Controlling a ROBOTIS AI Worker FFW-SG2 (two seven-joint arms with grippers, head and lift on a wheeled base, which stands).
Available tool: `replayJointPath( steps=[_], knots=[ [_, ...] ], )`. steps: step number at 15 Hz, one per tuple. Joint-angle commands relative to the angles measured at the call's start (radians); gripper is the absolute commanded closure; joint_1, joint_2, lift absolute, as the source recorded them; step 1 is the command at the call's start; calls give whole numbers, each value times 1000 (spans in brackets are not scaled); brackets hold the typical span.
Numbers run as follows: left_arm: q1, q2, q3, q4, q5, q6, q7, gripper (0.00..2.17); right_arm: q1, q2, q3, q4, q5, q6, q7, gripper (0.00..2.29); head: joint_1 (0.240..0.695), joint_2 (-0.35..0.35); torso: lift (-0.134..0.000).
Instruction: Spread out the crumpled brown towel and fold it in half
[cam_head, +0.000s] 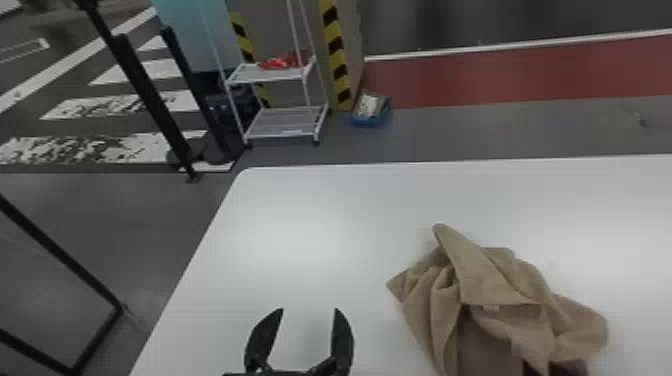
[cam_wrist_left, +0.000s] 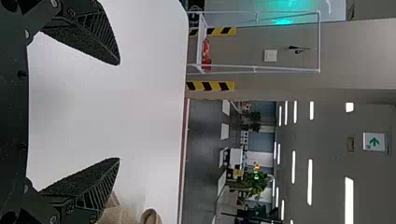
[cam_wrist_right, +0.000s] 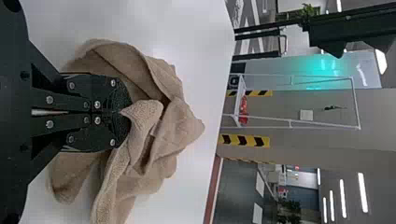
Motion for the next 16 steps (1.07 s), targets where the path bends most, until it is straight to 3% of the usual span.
replayJointPath(
  steps=[1,5,8,11,15,16],
  knots=[
    [1,2,-2,-3,-1,0,3,164,-5,15,-91,-58,-52,10,0,1416,695,245,-124],
    [3,3,-6,-6,-3,0,3,164,-38,39,-275,-90,-155,40,0,1409,695,140,-124],
    [-3,3,-17,-6,-1,0,-4,164,-91,68,-362,-43,-158,114,0,1409,695,12,-124],
    [-11,3,-31,-2,28,3,-4,161,-131,104,-414,26,-141,135,0,1409,695,-65,-124],
    [-36,8,-94,27,46,3,-44,188,-139,105,-425,65,-141,132,0,1409,695,-167,-124],
    [-42,22,-121,38,45,3,-70,208,-142,105,-425,71,-142,135,0,1409,695,-183,-124]
  ],
)
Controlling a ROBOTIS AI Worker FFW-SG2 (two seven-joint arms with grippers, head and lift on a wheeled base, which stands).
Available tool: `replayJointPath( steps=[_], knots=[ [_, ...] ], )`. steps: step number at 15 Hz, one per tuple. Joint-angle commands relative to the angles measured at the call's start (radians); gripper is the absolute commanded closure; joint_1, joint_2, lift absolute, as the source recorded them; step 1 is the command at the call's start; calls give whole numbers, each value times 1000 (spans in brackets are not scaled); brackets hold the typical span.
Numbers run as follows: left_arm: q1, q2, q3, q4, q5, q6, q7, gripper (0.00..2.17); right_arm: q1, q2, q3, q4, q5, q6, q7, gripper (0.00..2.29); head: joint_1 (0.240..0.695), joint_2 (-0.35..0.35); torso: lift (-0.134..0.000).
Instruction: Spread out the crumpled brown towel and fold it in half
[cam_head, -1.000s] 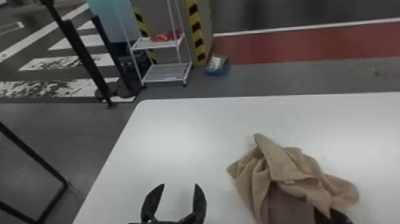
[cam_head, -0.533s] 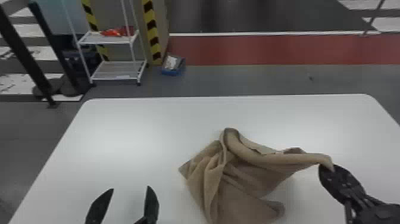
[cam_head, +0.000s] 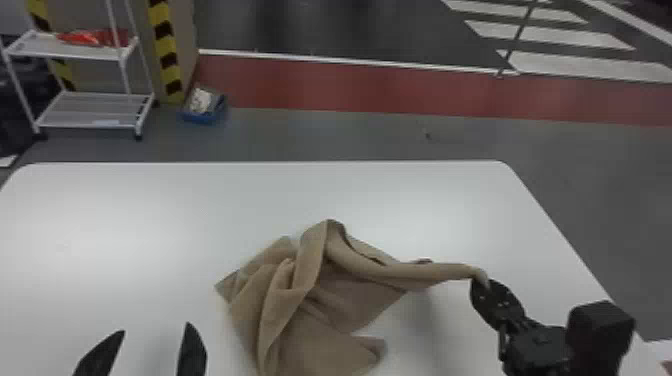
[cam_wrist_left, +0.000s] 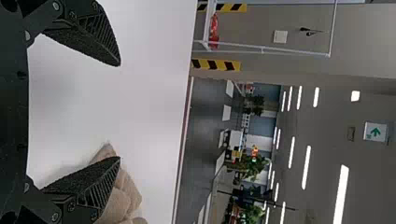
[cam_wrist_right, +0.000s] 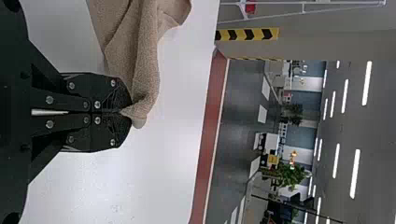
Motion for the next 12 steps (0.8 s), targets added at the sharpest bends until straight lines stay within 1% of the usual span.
replayJointPath(
  steps=[1,2,5,8,9,11,12],
  knots=[
    [-11,30,-65,17,3,0,-32,208,-11,1,1,15,-1,6,-1,1409,695,-197,-124],
    [-13,42,-90,17,6,-6,-32,208,-16,2,1,17,-4,15,-1,1409,695,-237,-124],
    [-13,88,-152,13,6,-18,-30,208,-25,2,4,28,-6,15,-1,1409,695,-309,-124],
    [-14,101,-200,27,-1,-15,-30,208,-36,2,4,41,-12,15,-1,1409,695,-345,-124],
    [-14,102,-214,30,-4,-15,-29,211,-39,2,6,43,-12,15,-1,1409,695,-350,-124],
    [-36,118,-255,47,-12,-3,-12,211,-44,2,7,48,-13,15,-1,1413,695,-350,-124],
    [-53,121,-271,67,-14,-3,7,211,-45,2,9,51,-15,15,-1,1409,695,-350,-124]
  ],
)
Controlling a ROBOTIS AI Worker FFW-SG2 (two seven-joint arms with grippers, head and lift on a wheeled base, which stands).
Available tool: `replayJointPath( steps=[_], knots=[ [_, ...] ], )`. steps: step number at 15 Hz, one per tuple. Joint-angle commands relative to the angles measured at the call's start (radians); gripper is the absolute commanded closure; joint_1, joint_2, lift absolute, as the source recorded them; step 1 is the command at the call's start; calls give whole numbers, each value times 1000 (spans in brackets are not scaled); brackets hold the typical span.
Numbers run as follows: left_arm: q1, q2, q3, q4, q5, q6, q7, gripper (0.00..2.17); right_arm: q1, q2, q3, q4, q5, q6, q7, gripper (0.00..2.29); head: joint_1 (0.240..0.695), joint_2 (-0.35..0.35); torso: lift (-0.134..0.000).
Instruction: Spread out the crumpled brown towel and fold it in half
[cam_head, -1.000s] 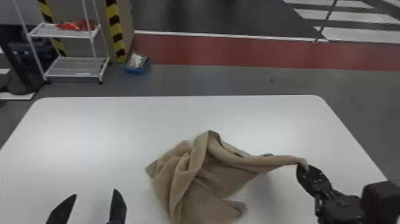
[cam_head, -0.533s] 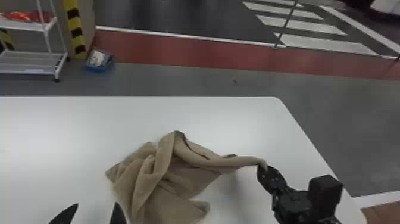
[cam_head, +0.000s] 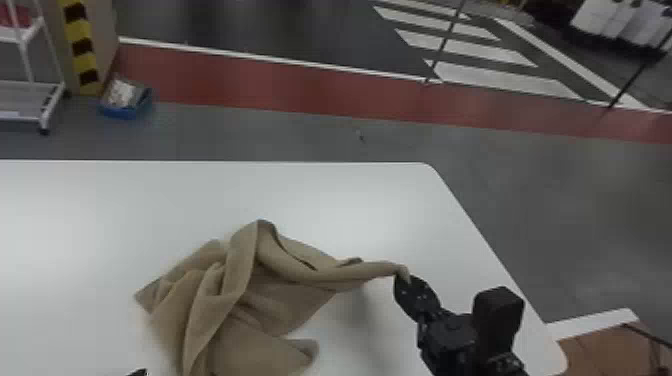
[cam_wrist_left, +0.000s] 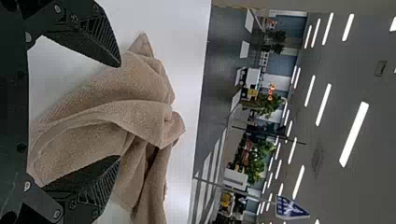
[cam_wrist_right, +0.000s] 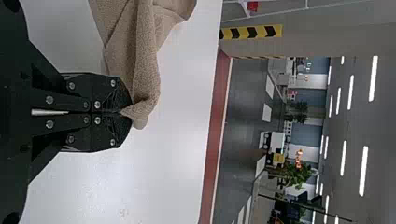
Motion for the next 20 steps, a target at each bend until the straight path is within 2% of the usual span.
replayJointPath(
  steps=[1,3,6,9,10,11,13,14,15,17,20],
  knots=[
    [-33,8,-35,30,-2,10,20,215,-2,0,1,5,-1,0,1,1409,695,-350,-124],
    [-44,8,-54,37,-7,34,26,215,-4,0,1,5,-3,0,0,1413,695,-350,-124],
    [-94,11,-94,89,-36,40,114,215,-2,0,1,8,-3,0,6,1409,695,-350,-124],
    [-105,11,-95,103,-31,59,123,302,-4,2,0,11,-6,0,15,1409,695,-350,-124],
    [-108,11,-94,104,-33,71,129,414,-4,2,0,13,-6,-3,15,1409,695,-350,-124],
    [-110,11,-92,107,-36,114,135,660,-4,2,-2,13,-6,-3,15,1409,695,-350,-124],
    [-108,30,-90,92,-36,132,180,1521,-4,2,-5,13,-8,-6,15,1409,695,-350,-124],
    [-103,36,-84,72,-36,185,189,1787,-5,2,-8,13,-12,-6,15,1409,695,-350,-124],
    [-96,39,-74,46,-36,255,192,1889,-5,2,-17,13,-14,-6,15,1409,695,-350,-124],
    [-60,56,-40,-17,-45,264,203,1889,-5,2,-40,13,-31,-9,20,1413,695,-350,-124],
    [42,65,81,-221,-76,307,183,1889,-5,3,-66,13,-38,-9,27,1409,695,-350,-124]
  ],
)
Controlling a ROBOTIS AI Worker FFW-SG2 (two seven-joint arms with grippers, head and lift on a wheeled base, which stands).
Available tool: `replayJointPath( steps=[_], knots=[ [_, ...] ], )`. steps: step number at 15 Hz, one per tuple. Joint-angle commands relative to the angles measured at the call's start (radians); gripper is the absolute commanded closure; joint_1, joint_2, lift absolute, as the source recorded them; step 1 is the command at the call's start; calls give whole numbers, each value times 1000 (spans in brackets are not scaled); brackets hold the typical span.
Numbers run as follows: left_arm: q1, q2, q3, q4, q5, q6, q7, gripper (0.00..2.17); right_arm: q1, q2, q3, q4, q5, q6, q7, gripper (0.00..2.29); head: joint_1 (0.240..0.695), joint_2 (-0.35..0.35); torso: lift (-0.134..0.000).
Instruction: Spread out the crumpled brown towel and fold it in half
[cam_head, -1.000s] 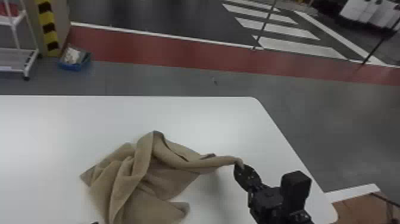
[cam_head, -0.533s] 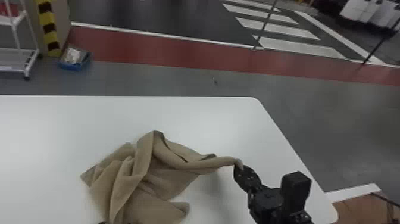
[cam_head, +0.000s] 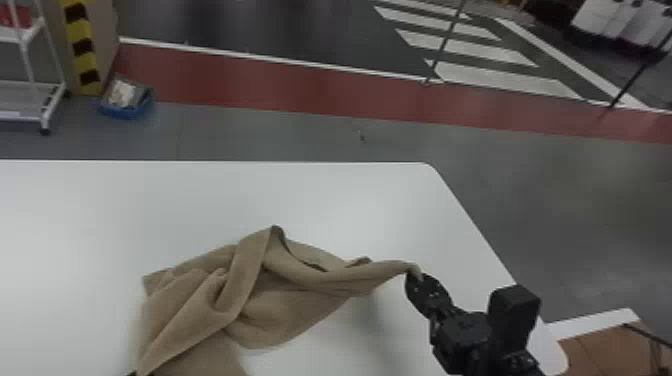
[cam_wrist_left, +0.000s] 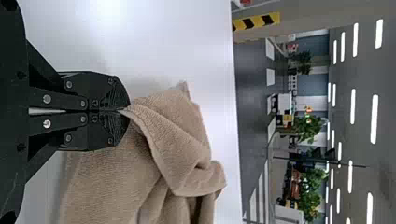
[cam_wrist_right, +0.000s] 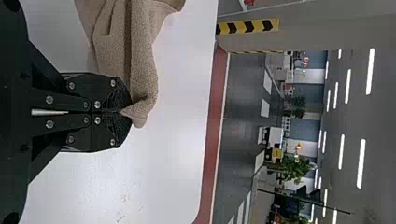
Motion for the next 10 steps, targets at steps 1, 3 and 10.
replayJointPath(
  steps=[1,3,10],
  knots=[
    [71,4,80,-173,-39,71,-18,1889,0,1,-17,0,-6,2,3,1409,695,-350,-124],
    [50,1,83,-219,-105,139,-27,1885,2,3,-20,0,-5,-1,6,1409,695,-328,-124],
    [-256,-22,51,-44,-102,384,-120,1754,-52,19,-27,66,71,2,66,1409,695,-306,-124]
  ],
)
